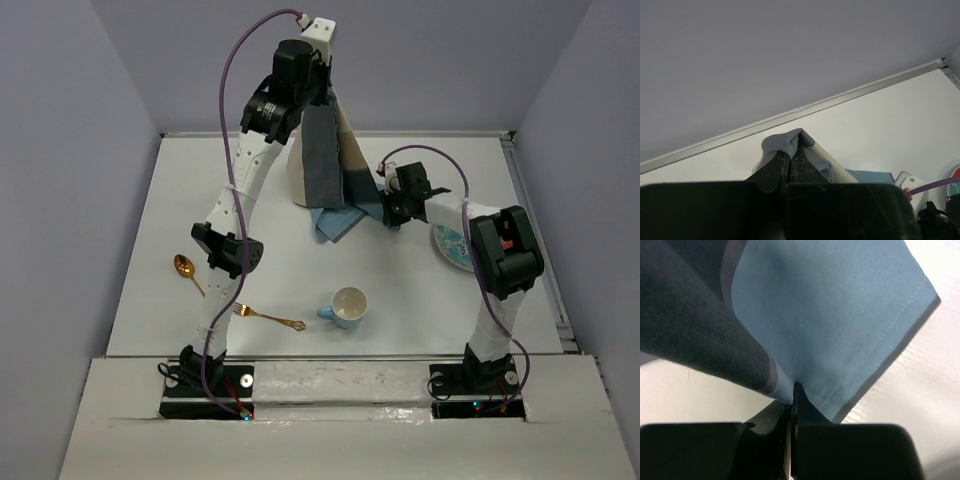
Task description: Set the dinner table for one person
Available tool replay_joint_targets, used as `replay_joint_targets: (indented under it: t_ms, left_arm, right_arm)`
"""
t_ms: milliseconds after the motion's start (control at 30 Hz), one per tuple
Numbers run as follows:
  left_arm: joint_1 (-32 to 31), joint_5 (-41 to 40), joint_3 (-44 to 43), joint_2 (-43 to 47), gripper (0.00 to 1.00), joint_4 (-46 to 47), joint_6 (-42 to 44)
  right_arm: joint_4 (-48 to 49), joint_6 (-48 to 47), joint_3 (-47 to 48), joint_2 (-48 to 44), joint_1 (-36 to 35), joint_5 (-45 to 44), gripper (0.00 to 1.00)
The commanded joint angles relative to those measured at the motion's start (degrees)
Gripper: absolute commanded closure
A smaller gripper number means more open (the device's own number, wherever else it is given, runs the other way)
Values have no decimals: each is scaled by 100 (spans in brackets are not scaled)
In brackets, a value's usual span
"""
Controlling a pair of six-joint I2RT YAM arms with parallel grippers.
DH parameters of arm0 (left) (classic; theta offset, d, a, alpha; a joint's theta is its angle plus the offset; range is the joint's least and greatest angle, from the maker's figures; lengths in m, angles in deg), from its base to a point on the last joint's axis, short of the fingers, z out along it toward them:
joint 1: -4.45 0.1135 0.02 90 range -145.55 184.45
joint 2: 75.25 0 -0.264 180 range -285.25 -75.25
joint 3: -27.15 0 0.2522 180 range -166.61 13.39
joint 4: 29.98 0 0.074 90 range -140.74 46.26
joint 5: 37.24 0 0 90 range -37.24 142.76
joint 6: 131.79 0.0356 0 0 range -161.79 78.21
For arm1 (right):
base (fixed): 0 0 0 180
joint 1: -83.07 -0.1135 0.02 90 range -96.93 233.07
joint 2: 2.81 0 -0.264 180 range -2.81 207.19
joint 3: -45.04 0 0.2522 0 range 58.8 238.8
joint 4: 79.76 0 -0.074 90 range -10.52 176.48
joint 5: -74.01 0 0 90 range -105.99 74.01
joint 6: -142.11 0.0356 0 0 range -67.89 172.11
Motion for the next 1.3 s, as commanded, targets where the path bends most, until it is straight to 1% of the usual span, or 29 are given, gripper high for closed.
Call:
replay_joint_targets:
  t_ms: [0, 100, 133, 167, 233, 333, 433, 600, 700, 767, 833, 867, 900, 933, 967, 1000, 1033, 1067, 1100, 1167, 1267]
  left_arm:
    - [17, -255, -264, 327, 100, 213, 160]
    - [-1, -325, -264, 537, 100, 204, 160]
    - [-27, -465, -264, 599, 100, 196, 160]
    - [-62, -570, -273, 748, 100, 187, 221]
    - [-193, -886, -273, 916, 100, 204, 292]
    - [-282, -1107, -273, 1285, 100, 178, 292]
    - [-317, -1195, -273, 1644, 100, 152, 205]
    - [-344, -1160, -255, 2225, 100, 73, 55]
    - [-335, -1099, -2, 2602, 100, 134, -15]
    - [-344, -968, 464, 2831, 100, 248, -33]
    - [-344, -880, 929, 3262, 100, 511, -24]
    - [-344, -870, 1505, 3446, 100, 756, -7]
    - [-344, -862, 1868, 3857, 100, 897, 28]
    - [-344, -853, 2690, 4078, 100, 1090, 37]
    - [-344, -853, 3142, 4577, 100, 1553, 81]
    - [-344, -879, 3633, 4825, 100, 1810, 81]
    - [-344, -1001, 4482, 5028, 100, 2083, 107]
    - [-352, -1098, 4839, 5360, 100, 2590, 134]
    - [-344, -1229, 5129, 5442, 100, 2786, 177]
    - [-335, -1476, 5351, 5426, 100, 2990, 256]
    - [-335, -1670, 5002, 5013, 100, 2745, 292]
  right_arm:
    - [433, 259, -96, -688, -48, -447, 100]
    - [460, 400, -150, -1461, -48, -903, 100]
    - [469, 427, -176, -1689, -48, -949, 100]
    - [469, 444, -202, -2144, -48, -1158, 100]
    - [460, 515, -211, -2603, -48, -1432, 100]
    - [320, 549, -141, -3447, -48, -1687, 100]
    - [40, 769, 87, -4123, -48, -1828, 100]
    - [-628, 936, 737, -4732, -48, -1706, 100]
    - [-857, 989, 887, -5057, -48, -1548, 100]
    - [-972, 1015, 1045, -5163, -48, -1451, 100]
    - [-1156, 1068, 1150, -5277, -48, -1258, 100]
    - [-1200, 1077, 1229, -5312, -48, -1196, 100]
    - [-1236, 1112, 1265, -5347, -48, -1126, 100]
    - [-1279, 1156, 1300, -5417, -48, -1021, 100]
    - [-1332, 1191, 1361, -5470, -48, -811, 100]
    - [-1333, 1191, 1397, -5471, -48, -809, 100]
    - [-1350, 1200, 1406, -5506, -48, -739, 100]
    - [-1359, 1192, 1449, -5489, -48, -730, 100]
    - [-1368, 1174, 1476, -5462, -48, -739, 100]
    - [-1464, 1139, 1537, -5314, -48, -782, 100]
    - [-1464, 1007, 1546, -5155, -48, -949, 100]
